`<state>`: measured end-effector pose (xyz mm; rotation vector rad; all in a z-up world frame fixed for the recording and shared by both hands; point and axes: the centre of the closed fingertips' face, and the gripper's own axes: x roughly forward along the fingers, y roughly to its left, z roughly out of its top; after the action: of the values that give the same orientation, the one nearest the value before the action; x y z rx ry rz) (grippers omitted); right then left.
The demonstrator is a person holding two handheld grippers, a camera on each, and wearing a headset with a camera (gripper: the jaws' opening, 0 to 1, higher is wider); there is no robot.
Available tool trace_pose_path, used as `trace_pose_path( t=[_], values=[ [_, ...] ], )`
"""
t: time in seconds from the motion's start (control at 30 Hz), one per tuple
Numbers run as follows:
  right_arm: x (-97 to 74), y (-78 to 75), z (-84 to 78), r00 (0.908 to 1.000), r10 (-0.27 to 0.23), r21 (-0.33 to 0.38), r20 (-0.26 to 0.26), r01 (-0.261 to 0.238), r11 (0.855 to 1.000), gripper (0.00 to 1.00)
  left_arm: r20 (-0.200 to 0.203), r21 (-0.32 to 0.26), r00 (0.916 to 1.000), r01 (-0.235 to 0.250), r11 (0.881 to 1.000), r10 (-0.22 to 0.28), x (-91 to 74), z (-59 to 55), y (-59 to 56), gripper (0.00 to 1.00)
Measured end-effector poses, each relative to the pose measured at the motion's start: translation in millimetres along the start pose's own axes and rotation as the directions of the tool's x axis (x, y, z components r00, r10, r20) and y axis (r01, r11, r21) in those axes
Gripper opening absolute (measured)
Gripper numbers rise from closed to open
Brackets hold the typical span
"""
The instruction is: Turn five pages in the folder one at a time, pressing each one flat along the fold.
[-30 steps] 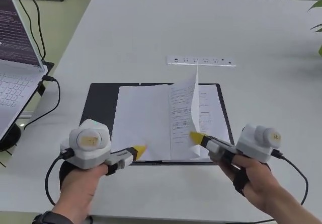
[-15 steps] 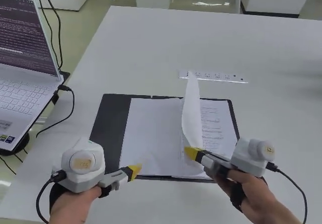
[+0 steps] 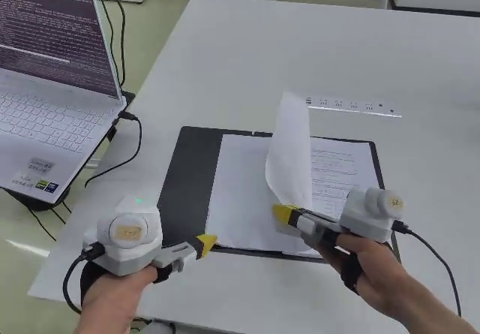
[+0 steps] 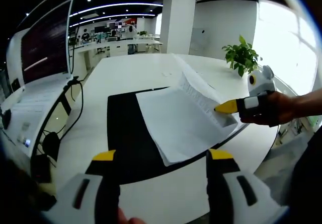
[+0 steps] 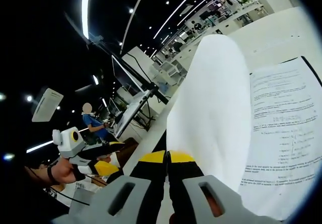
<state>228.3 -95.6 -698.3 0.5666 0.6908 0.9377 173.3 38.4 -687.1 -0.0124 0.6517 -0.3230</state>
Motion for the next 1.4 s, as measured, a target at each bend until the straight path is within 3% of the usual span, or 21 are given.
trace_pose_path(
  t=[0.23, 0.37, 0.77, 0.9, 0.93, 0.97, 1.0, 1.4],
  values=[
    [23.9, 6.5, -12.4, 0.9989, 0.012, -0.003, -0.046, -0.013, 1.0, 0.0, 0.014, -0.008, 0.9999, -0.001, 1.0, 0.001, -2.1, 1.7, 5.6, 0.7],
    [34.5, 7.4, -27.5, 0.9932, 0.011, -0.041, -0.116, -0.015, 0.999, 0.0, 0.016, -0.027, 0.9999, -0.005, 1.0, 0.006, -2.7, -1.5, 11.6, 0.71],
    [60.7, 1.8, -42.6, 0.9842, -0.011, -0.032, -0.177, 0.005, 0.999, 0.0, 0.029, -0.04, 0.9995, 0.014, 0.999, -0.013, -2.2, -4.0, 15.9, 0.71],
    [69.1, -2.7, -50.3, 0.9789, -0.033, -0.034, -0.201, 0.027, 0.999, 0.0, 0.026, -0.043, 0.9996, 0.015, 0.999, -0.014, -0.1, -4.9, 20.2, 0.7],
    [70.8, -6.0, -53.6, 0.9757, -0.048, -0.034, -0.214, 0.042, 0.999, 0.0, 0.029, -0.048, 0.9995, 0.013, 0.999, -0.012, -0.7, -4.5, 21.9, 0.7],
    [71.7, -12.6, -59.3, 0.9667, -0.085, -0.045, -0.242, 0.076, 0.996, 0.0, 0.032, -0.051, 0.9994, 0.012, 0.999, -0.01, -1.2, -4.1, 22.9, 0.7],
    [73.6, -13.4, -61.0, 0.965, -0.09, -0.054, -0.246, 0.079, 0.995, 0.0, 0.033, -0.054, 0.9994, 0.009, 0.999, -0.007, -1.8, -3.8, 25.2, 0.71],
    [91.2, -19.7, -76.5, 0.9566, -0.129, 0.04, -0.261, 0.145, 0.989, 0.0, 0.037, -0.069, 0.999, -0.024, 0.997, 0.026, -7.7, -3.7, 48.0, 0.71]
  ],
)
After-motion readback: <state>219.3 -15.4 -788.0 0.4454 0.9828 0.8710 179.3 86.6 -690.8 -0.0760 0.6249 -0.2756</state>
